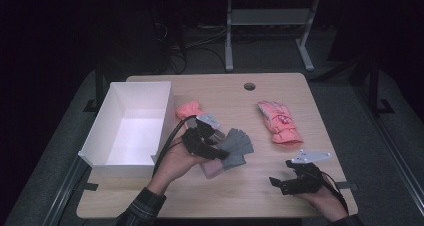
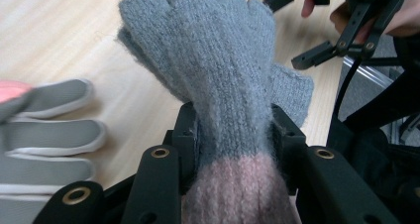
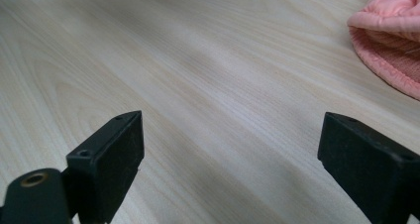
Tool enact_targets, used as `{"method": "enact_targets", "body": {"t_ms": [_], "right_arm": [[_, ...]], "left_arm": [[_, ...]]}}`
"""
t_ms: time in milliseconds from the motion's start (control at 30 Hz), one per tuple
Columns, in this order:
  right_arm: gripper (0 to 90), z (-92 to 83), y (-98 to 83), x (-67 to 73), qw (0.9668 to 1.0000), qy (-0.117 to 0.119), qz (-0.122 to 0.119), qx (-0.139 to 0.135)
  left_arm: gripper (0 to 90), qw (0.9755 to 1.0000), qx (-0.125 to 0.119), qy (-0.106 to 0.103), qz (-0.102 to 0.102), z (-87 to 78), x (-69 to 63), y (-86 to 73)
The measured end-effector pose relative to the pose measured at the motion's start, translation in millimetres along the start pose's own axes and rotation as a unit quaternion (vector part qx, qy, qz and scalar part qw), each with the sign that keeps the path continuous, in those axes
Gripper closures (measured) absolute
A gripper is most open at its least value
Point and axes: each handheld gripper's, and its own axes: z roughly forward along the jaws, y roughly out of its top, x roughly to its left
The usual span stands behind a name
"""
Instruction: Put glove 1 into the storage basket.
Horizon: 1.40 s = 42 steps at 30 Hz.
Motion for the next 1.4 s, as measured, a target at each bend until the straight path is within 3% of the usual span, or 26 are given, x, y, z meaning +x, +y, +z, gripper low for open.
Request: {"method": "enact_targets", "body": {"t_ms": [233, 533, 900, 1133, 1300, 1367, 1400], "right_arm": [[10.3, 0.8, -0.5, -1.5, 1.0, -0.002, 0.005, -0.001], [10.3, 1.0, -0.7, -1.9, 1.0, -0.002, 0.005, -0.002], [10.4, -0.8, -0.9, -3.4, 0.9999, -0.001, 0.008, -0.008], [10.4, 3.5, 3.8, -3.9, 1.0, 0.002, 0.002, -0.007], [10.4, 5.9, 4.7, -2.9, 1.0, 0.005, 0.0, -0.005], [10.4, 5.4, 4.7, -2.7, 1.0, 0.005, -0.001, -0.005], [10.4, 5.2, 4.7, -2.9, 1.0, 0.005, 0.0, -0.007]], "left_arm": [[63.8, 0.9992, -0.031, 0.022, -0.013, -36.3, 10.9, 1.6], [63.9, 0.9962, -0.062, 0.046, -0.039, -70.2, 26.6, -7.7], [63.9, 0.9885, -0.089, 0.094, -0.078, -106.1, 49.6, -27.8], [64.0, 0.978, -0.109, 0.139, -0.109, -140.7, 66.5, -52.0], [64.0, 0.9666, -0.131, 0.168, -0.142, -161.2, 82.1, -71.2], [64.0, 0.963, -0.131, 0.179, -0.153, -164.4, 89.1, -77.5], [64.0, 0.9627, -0.128, 0.181, -0.155, -165.3, 92.0, -79.8]]}}
